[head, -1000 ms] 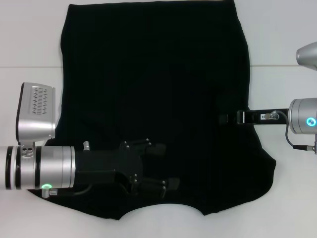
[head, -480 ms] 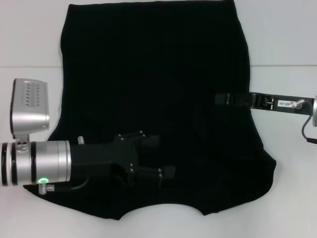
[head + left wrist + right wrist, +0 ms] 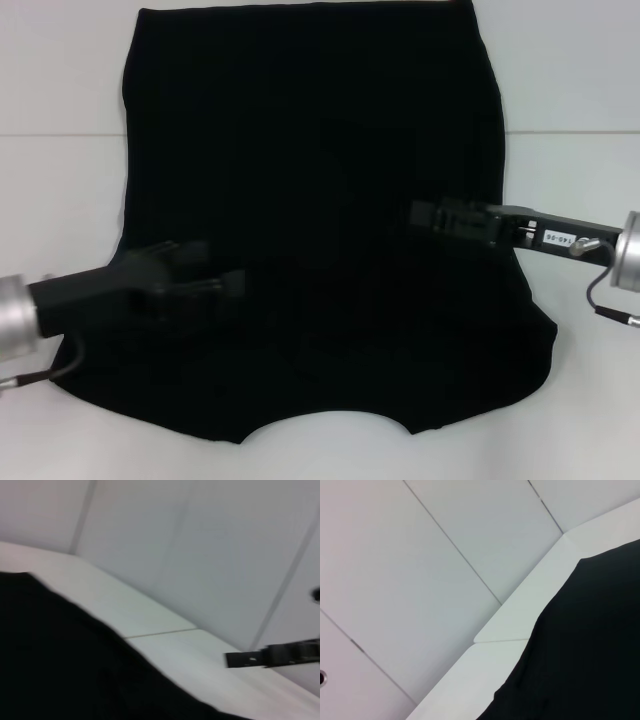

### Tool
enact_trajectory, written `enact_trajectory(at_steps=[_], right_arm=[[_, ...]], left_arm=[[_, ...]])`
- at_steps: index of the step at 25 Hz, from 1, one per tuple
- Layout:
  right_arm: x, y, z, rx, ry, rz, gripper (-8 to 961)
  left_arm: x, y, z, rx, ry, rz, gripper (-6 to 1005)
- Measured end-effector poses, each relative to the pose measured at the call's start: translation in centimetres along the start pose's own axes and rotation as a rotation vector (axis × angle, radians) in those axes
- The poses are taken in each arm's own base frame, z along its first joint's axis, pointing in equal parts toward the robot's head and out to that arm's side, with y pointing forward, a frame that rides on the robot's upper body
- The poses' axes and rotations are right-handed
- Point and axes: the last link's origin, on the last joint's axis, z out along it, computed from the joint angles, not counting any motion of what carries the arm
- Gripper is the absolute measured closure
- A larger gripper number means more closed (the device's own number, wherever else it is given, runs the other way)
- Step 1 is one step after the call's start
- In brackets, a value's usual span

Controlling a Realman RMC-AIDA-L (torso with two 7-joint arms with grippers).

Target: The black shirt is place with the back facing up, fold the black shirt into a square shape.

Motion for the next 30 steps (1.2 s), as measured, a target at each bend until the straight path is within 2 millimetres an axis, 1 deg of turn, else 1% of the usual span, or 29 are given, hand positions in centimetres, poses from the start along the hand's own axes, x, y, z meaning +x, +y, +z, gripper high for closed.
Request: enact_trajectory(at_steps=[1,7,13,21,30], right_arm=[[0.0,0.1,0.2,-0.005,0.003,-0.004,65],[-0.5,0.3,1.1,-0.010,0.013,-0.036,33],[-1.2,0.4,1.7,-0.003,0.012,-0.046,7],[-1.5,0.5,2.0,-0.002,0.010,-0.050,8],[-1.6,0.3,1.6,0.000,0.003,-0.035,10]], left_arm=[[-0.1,-0.3,-0.7,0.023,0.002,-0.016,38],[-1.3,-1.7,-4.9,0.173,-0.037,-0.085,38],[-2.5,-3.0,-7.4,0.296,-0.110,-0.196,38],[-3.0,-3.8,-9.5,0.390,-0.209,-0.278,37],[-3.6,-3.7,-9.7,0.398,-0.293,-0.314,37]])
